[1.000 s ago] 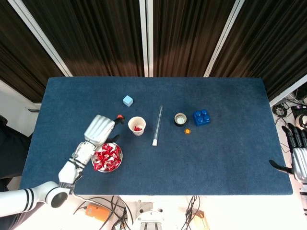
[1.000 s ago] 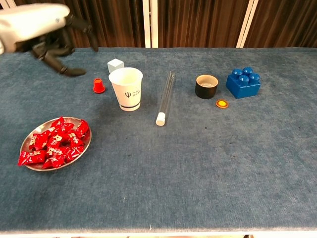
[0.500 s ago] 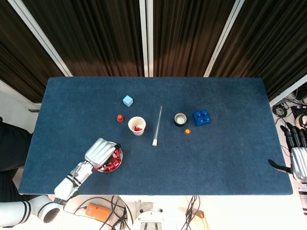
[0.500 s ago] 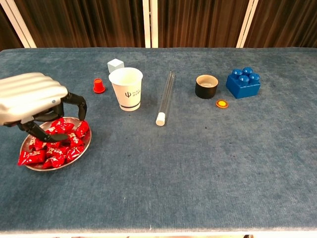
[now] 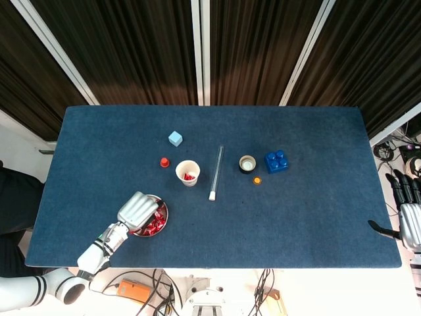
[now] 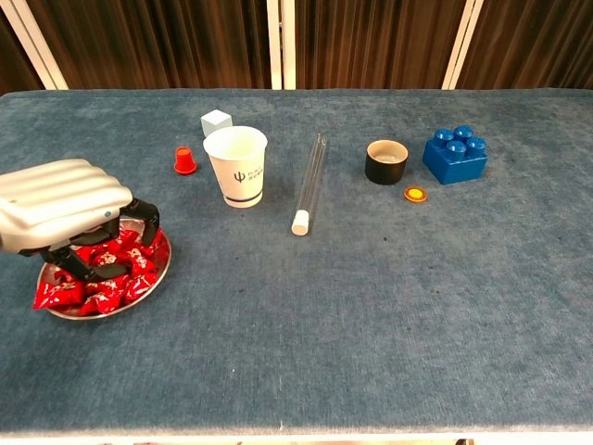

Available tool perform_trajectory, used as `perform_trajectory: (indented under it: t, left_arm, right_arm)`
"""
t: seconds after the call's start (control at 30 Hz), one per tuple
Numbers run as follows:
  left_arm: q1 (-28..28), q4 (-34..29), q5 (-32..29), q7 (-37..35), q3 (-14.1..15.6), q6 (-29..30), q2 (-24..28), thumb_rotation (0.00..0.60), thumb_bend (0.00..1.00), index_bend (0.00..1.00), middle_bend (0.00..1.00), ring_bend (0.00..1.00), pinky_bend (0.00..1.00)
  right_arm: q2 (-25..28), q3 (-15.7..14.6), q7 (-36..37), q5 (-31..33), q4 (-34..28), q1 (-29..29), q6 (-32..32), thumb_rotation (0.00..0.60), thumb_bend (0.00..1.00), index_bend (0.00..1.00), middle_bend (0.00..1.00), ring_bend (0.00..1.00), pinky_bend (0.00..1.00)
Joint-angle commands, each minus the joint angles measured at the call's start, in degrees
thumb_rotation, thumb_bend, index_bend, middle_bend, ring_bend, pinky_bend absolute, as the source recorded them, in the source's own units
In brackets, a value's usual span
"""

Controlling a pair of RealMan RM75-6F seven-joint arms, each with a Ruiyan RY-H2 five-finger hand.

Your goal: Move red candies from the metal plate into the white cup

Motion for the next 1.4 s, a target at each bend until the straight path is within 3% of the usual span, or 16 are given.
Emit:
perform_trajectory:
  t: [0.03,0.37,0.63,0.87,1.0,1.17,1.4]
  left_arm:
    - [0.08,0.02,-0.44,-0.06,0.09,-0.75,0.03,0.6,0.29,0.48,0.96,0.87,0.9]
    - [0.13,-0.29,0.51,-5.73,-0.49,-1.63,0.4,0.6,0.42,0.6,0.96,0.87,0.9]
    - [-1.22,-6.63,1.81,-11.99,-6.64,2.09,4.84,0.6,0.42,0.6,0.96,0.87,0.9]
    - [-7.47,-9.08,-5.25,-12.92,-15.06,-3.36,5.15,0.6,0.42,0.6,0.96,0.87,0.9]
    - [-11.97,-7.19,-12.66,-8.44,-18.32,-7.16,2.97,0.6,0.41,0.6,0.96,0.87,0.9]
    - [-15.67,-3.7,-20.33,-5.0,-20.14,-8.9,-0.12,0.6,0.39,0.59,0.96,0.87,0.9]
    - [-17.85,-0.42,-25.5,-1.72,-18.94,-8.89,-1.84,0.6,0.37,0.54,0.96,0.87,0.9]
  right_arm:
    - [-0.08,0.03,-0.07,0.07,0.04,-0.01,0.03,0.6,0.17,0.0,0.0,0.0,0.0]
    - [-0.2,0.14,-0.07,0.22,0.06,0.0,0.03,0.6,0.17,0.0,0.0,0.0,0.0]
    - [-0.13,0.21,-0.45,0.03,-0.25,0.09,0.13,0.6,0.17,0.0,0.0,0.0,0.0]
    - [0.09,0.19,-0.56,-0.34,-0.71,-0.07,0.64,0.6,0.17,0.0,0.0,0.0,0.0]
    - [-0.01,0.08,-0.26,-0.24,-0.48,-0.21,0.61,0.6,0.17,0.0,0.0,0.0,0.0]
    - [-0.08,-0.02,0.56,0.17,0.24,-0.55,0.65,0.6,0.17,0.0,0.0,0.0,0.0]
    - [-0.3,0.05,1.65,0.72,1.29,-0.75,0.48,0.6,0.17,0.0,0.0,0.0,0.0]
